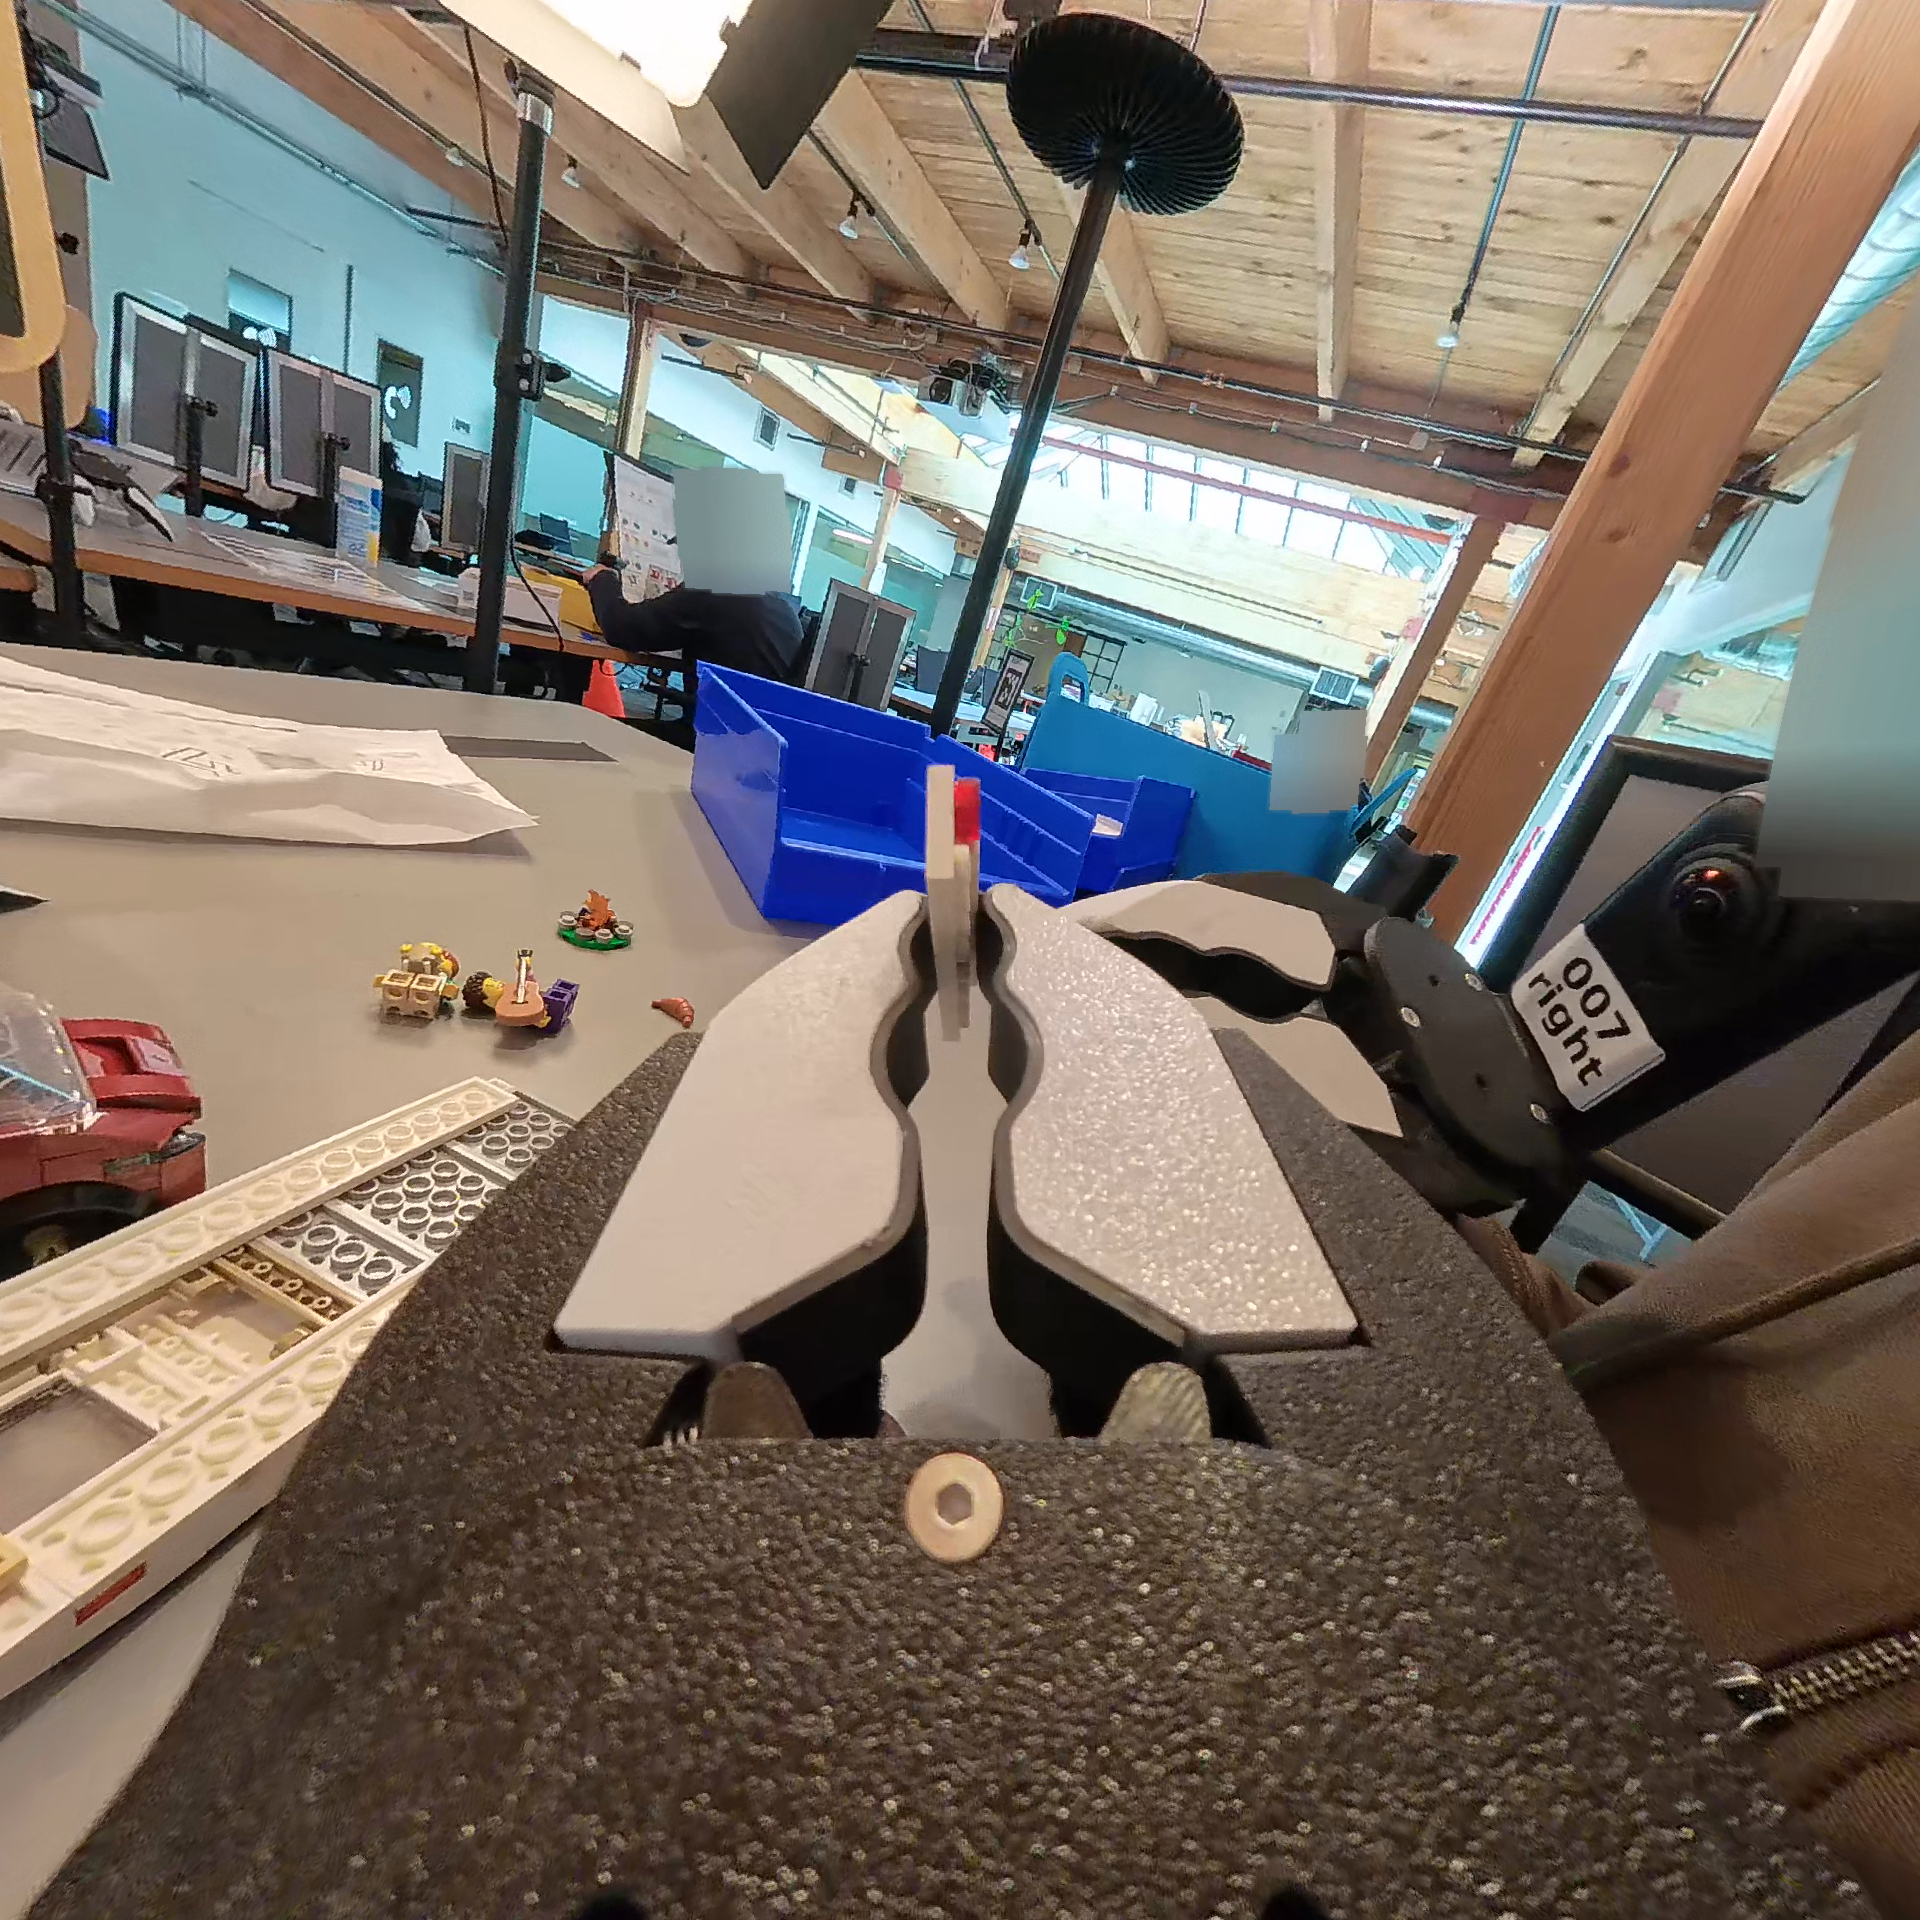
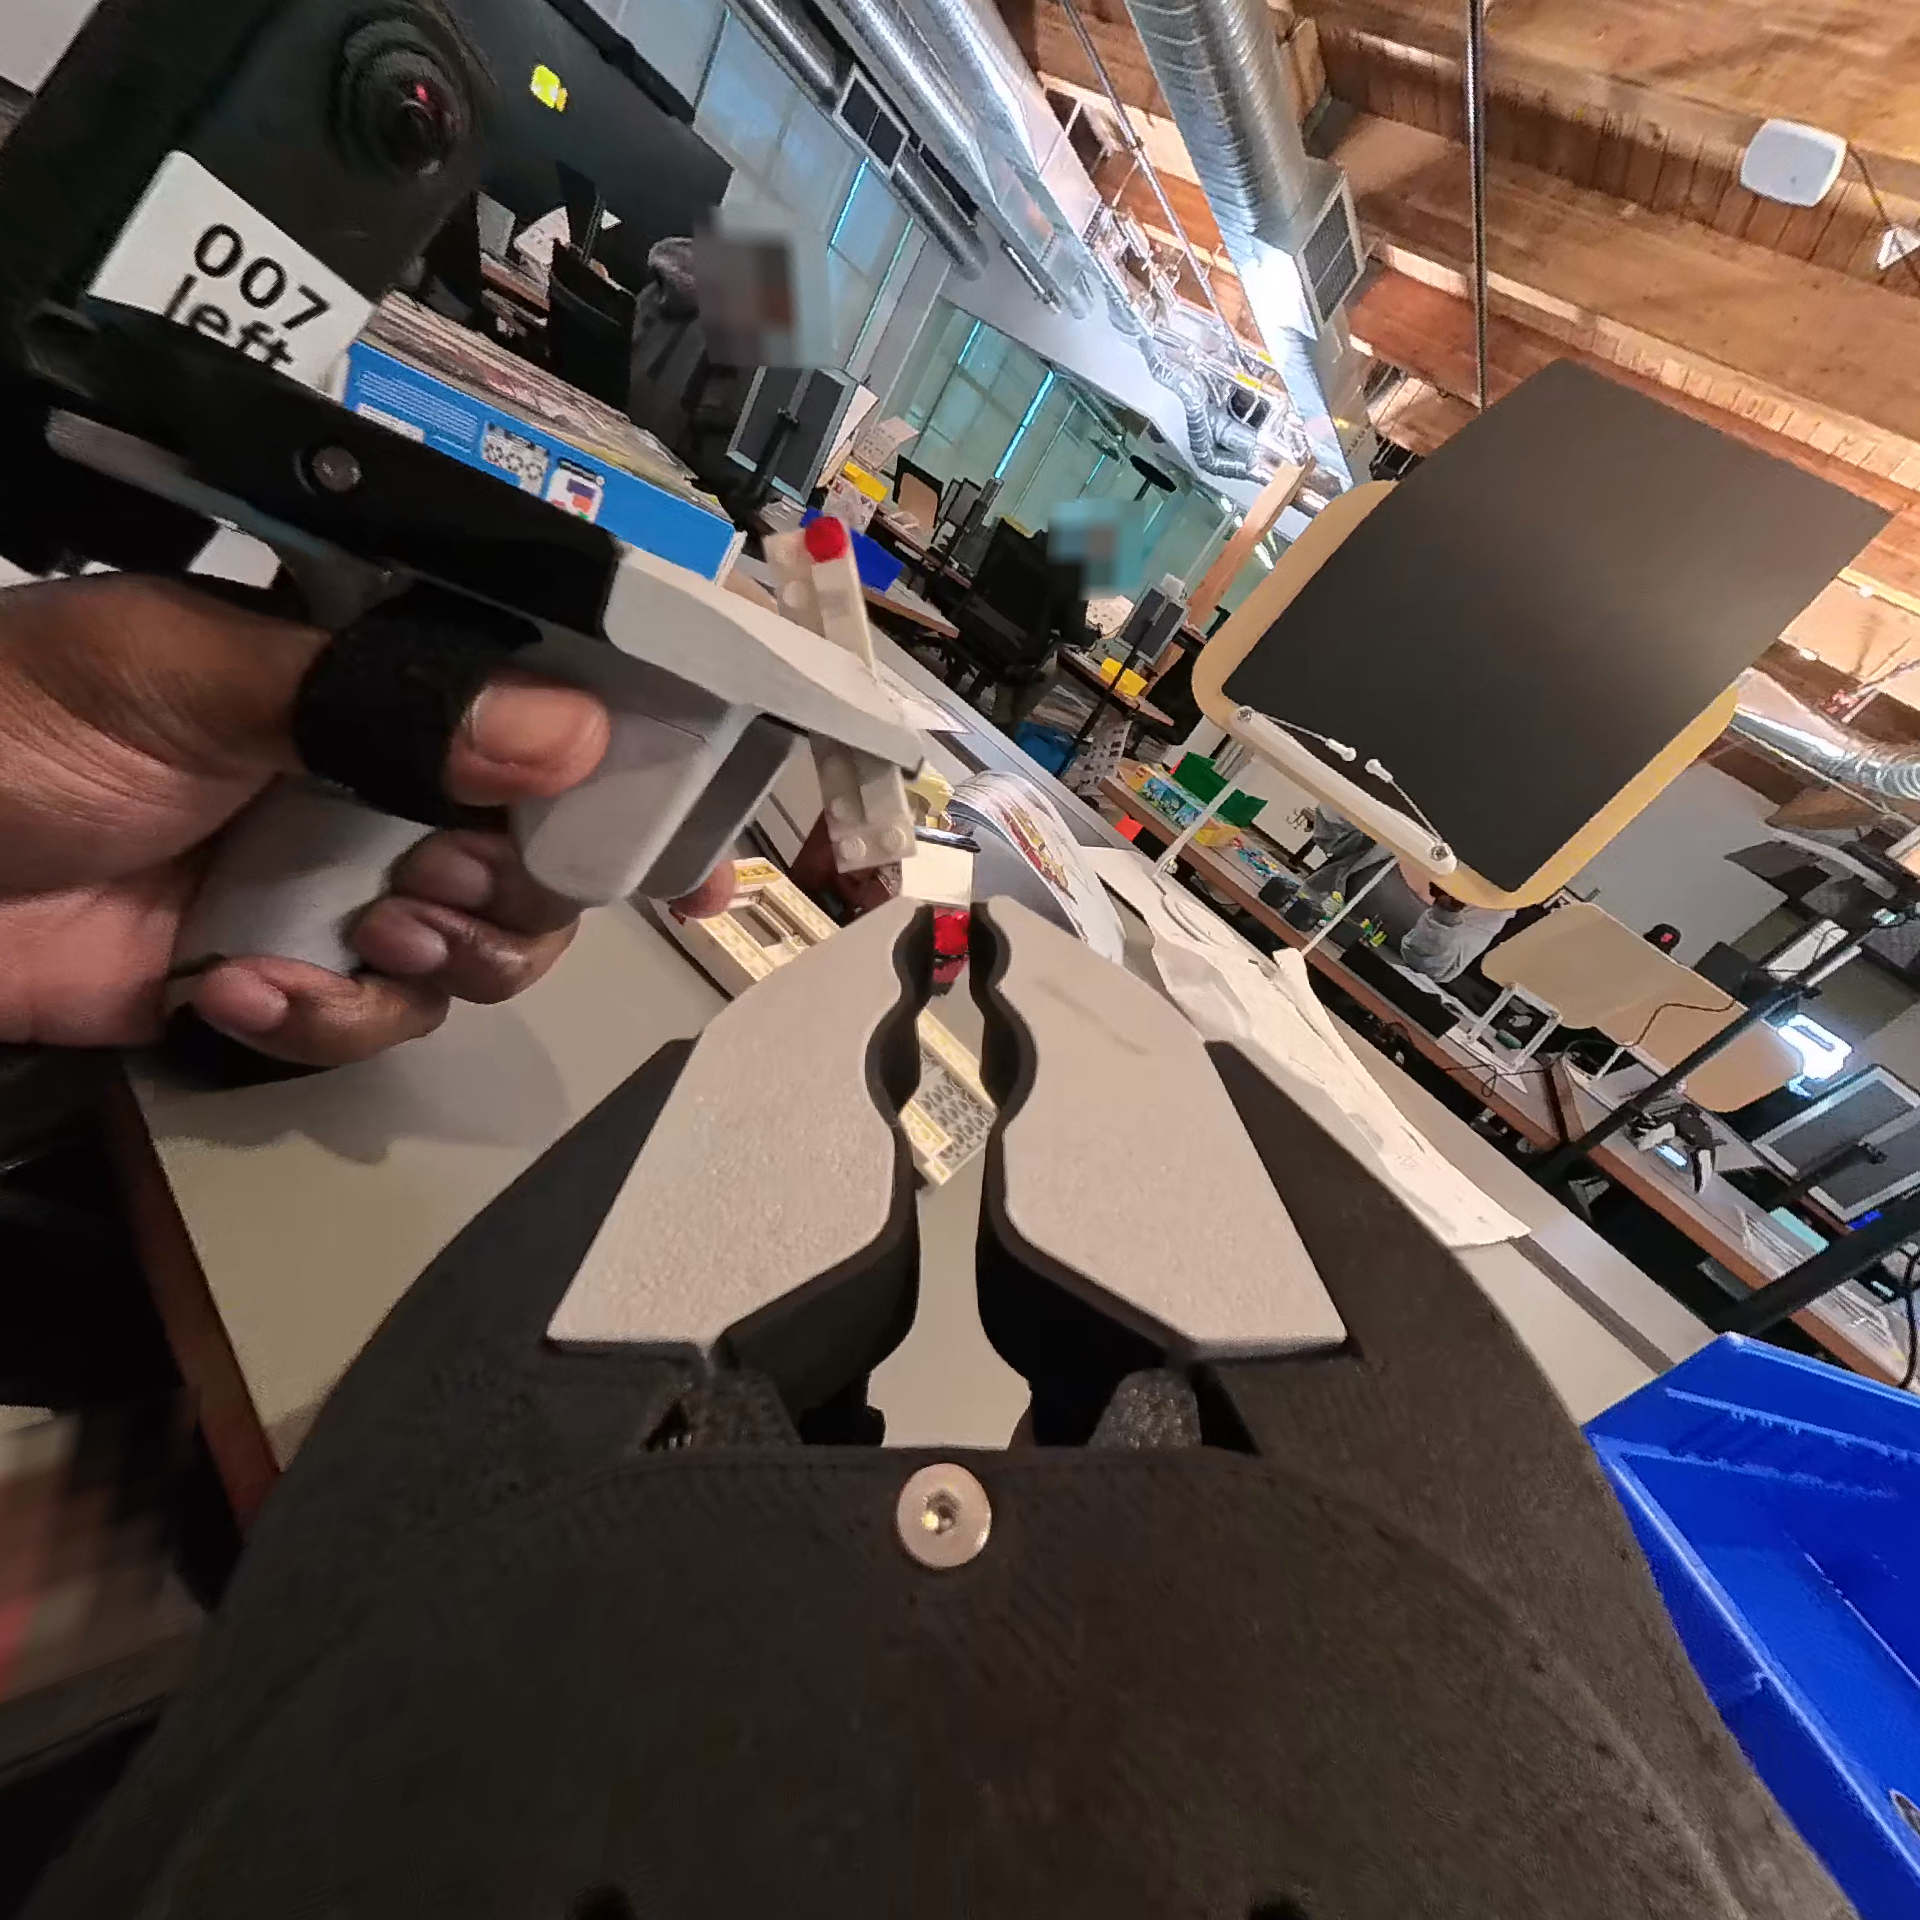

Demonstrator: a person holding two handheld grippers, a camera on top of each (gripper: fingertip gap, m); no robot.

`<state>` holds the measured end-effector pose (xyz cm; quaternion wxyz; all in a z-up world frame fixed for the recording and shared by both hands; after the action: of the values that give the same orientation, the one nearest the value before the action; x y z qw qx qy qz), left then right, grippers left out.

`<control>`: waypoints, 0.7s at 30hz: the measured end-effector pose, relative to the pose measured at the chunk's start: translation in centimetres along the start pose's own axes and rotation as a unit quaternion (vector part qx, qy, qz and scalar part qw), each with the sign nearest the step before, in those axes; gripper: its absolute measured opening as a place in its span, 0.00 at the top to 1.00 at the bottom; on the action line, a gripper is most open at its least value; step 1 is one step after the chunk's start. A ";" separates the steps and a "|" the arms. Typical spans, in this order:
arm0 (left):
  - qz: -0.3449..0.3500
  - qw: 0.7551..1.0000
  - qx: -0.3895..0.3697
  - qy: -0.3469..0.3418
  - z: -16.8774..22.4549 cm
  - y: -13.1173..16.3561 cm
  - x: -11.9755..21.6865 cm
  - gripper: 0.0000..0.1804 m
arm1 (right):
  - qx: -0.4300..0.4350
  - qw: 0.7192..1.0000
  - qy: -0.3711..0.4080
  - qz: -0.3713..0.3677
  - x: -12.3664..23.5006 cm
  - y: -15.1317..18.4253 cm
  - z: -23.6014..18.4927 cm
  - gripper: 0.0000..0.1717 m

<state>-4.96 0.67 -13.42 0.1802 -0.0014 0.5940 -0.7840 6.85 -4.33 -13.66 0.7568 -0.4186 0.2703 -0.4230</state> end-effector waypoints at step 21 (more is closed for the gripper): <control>0.001 1.000 0.010 0.009 0.1 0.0 0.0 0.96 | -0.137 0.896 0.360 -0.220 7.2 12.2 21.0 0.83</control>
<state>-4.90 0.58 -13.42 0.1756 0.0085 0.5878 -0.7896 31.45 1.52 -14.04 0.4302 -0.3860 0.4809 -0.6593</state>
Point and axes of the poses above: each gripper's, where its closed fingertips meet, x back along the fingers, y out of its underside, z = x × y across the jaws, the point moved 7 cm from there along x, back along the fingers, and after that the axes turned 1 degree about -x, right-handed, at the moved point
